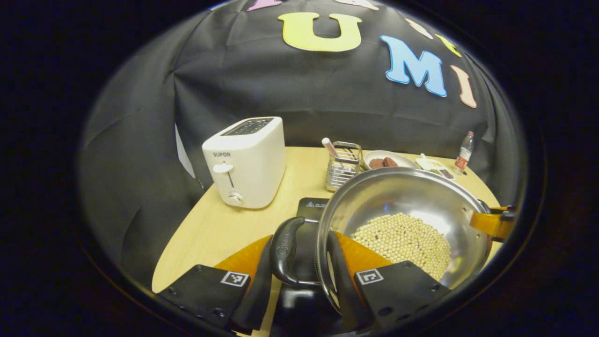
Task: First push the handle of the pot to place it horizontally, then grasp the pot with both hands and set it on the induction cooktop.
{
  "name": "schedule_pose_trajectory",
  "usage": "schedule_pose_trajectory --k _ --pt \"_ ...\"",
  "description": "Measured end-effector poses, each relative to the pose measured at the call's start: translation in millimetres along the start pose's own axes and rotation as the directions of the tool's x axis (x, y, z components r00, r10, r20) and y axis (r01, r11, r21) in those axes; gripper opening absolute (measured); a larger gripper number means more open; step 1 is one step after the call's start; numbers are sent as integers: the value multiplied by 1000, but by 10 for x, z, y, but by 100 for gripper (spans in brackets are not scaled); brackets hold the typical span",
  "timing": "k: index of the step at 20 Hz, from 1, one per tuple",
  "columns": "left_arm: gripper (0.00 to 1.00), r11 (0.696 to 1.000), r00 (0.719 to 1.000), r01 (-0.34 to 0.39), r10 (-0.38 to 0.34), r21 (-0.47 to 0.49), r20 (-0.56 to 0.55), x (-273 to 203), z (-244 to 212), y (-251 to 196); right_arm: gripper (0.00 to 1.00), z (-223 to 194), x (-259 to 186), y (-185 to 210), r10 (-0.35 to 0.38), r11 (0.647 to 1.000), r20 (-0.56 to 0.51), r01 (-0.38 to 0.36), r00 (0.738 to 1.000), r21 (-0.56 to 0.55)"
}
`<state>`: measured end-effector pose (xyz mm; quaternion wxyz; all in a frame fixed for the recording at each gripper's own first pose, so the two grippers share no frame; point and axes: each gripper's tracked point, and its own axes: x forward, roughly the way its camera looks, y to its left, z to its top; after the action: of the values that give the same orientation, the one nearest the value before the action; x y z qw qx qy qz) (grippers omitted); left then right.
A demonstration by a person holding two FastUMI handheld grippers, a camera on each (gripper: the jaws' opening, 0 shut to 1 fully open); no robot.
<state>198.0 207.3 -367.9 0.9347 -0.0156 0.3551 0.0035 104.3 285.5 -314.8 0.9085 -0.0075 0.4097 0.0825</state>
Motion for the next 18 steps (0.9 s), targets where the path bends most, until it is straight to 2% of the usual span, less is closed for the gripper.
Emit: schedule_pose_trajectory --k 2,3,4,6,7,8,9,11,12,15,18 --pt "69 1000 1000 -4 4 2 1 7 -4 9 49 4 8 14 8 1000 3 -8 1000 10" --pt "72 1000 1000 -8 7 2 1 -2 -11 10 49 0 15 11 12 1000 0 -12 1000 13" --pt "65 1000 1000 -13 13 2 1 -18 -13 16 49 6 21 9 17 1000 0 -17 1000 17" --pt "71 1000 1000 -28 28 3 0 -17 -35 11 49 15 31 -1 32 999 0 -32 999 21" --pt "68 998 998 -55 55 16 -1 -38 -42 33 52 14 20 22 50 999 2 -50 999 21" --pt "72 995 996 -87 86 40 21 -58 -1 81 57 28 12 10 59 998 15 -59 998 8" --pt "81 991 992 -117 113 62 54 -133 78 99 53 85 -15 -40 57 998 44 -56 997 -10" --pt "100 987 984 -143 134 74 113 -296 253 18 81 224 -145 -174 52 998 116 -49 992 -31" --pt "100 985 979 -154 142 75 145 -389 357 -37 99 302 -215 -246 57 998 151 -53 987 -34" --pt "99 987 964 -153 138 52 226 -710 650 -379 97 472 -427 -586 56 998 215 -48 975 -44" --pt "99 993 949 -113 100 27 300 -1001 929 -885 98 655 -711 -1021 45 998 287 -29 957 -59"
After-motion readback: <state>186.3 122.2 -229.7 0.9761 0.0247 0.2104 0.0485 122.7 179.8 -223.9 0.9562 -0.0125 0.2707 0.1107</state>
